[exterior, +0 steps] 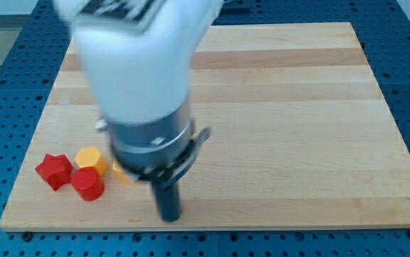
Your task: Separate the red circle from the yellow hexagon
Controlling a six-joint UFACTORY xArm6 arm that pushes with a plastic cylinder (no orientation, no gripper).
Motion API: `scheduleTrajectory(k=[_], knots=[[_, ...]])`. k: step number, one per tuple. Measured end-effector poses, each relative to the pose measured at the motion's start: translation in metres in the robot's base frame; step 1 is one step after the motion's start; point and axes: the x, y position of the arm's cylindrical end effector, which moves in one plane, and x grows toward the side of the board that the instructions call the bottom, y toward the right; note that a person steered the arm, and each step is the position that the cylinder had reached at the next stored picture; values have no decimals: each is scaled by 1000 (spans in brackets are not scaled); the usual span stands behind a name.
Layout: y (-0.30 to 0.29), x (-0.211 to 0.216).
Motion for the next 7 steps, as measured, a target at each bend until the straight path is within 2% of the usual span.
scheduleTrajectory(k=[1, 2, 4, 6, 7], knots=[[-72, -1], [-177, -11], [-146, -27], [-83, -34], [-75, -41]])
